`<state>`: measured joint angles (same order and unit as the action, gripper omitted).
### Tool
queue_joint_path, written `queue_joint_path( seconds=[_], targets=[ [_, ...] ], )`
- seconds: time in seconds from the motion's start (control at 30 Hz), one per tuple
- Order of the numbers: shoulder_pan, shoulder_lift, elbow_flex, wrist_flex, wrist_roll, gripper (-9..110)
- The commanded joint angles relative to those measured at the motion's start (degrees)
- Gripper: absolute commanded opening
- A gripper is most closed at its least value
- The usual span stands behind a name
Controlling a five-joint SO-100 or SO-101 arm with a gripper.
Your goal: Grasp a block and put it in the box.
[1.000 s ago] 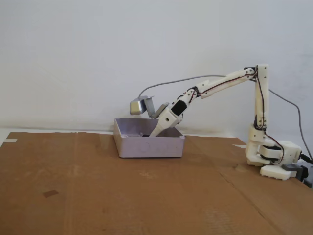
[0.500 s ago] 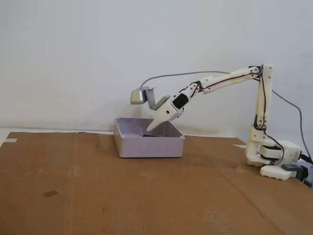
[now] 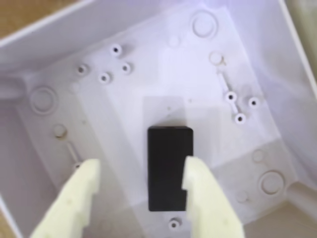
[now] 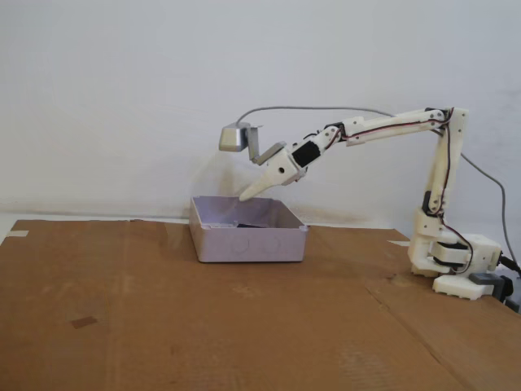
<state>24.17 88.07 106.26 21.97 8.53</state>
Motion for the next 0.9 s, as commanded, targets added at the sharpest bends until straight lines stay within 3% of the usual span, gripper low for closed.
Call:
queue_joint_path(
  seconds=[0.0, 0.87],
  targets=[
    [-1.2, 9.4, -2.5, -1.8, -0.6, 19],
    [-9.6, 21.6, -2.2, -1.8, -0.3, 19]
  ],
)
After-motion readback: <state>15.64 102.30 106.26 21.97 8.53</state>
